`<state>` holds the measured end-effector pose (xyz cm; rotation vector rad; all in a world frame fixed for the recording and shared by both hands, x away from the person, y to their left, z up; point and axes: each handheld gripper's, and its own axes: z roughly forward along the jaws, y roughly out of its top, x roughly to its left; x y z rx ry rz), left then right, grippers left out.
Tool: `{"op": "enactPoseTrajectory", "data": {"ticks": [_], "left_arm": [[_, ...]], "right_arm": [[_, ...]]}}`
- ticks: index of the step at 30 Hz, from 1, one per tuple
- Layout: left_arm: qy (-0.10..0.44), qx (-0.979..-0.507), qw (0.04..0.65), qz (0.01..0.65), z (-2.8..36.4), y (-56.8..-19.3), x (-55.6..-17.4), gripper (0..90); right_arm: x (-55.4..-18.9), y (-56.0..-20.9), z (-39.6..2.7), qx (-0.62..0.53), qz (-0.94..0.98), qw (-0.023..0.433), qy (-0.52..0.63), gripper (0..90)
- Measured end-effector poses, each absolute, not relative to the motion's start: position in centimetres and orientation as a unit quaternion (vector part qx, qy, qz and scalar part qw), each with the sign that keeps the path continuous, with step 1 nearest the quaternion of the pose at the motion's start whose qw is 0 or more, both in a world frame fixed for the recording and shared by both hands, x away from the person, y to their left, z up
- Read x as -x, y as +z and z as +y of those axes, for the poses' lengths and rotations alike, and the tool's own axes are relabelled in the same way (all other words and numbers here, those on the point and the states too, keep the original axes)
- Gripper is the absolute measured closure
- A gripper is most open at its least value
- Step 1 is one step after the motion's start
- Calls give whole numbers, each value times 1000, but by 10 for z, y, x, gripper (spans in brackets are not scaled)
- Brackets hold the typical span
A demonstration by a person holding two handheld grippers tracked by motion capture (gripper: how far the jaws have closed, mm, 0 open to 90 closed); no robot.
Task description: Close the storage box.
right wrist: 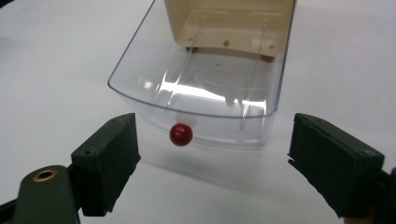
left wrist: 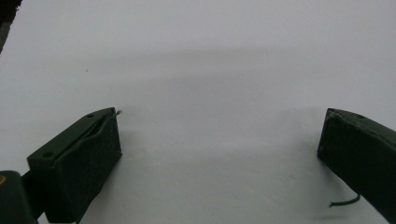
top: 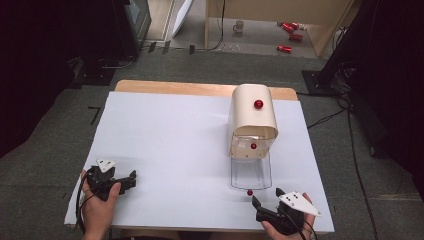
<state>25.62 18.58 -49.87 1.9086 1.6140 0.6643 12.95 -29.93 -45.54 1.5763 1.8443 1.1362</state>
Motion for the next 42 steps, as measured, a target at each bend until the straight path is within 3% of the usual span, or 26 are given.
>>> {"op": "enactPoseTrajectory", "data": {"ticks": [7, 13, 25, 34, 42], "left_arm": [[247, -711, 273, 600, 186, -499, -256, 0], [247, -710, 274, 600, 186, -499, -256, 0], [247, -710, 274, 600, 186, -499, -256, 0], [247, -711, 273, 599, 186, -499, -256, 0], [247, -710, 274, 600, 186, -499, -256, 0]], "right_arm": [[-129, -464, -299, -576, 675, 225, 403, 177], [-133, -476, -295, -579, 680, 215, 394, 255], [-143, -495, -283, -583, 686, 190, 391, 562], [-144, -495, -275, -573, 687, 198, 400, 747], [-144, -495, -275, -575, 682, 196, 407, 755]]}}
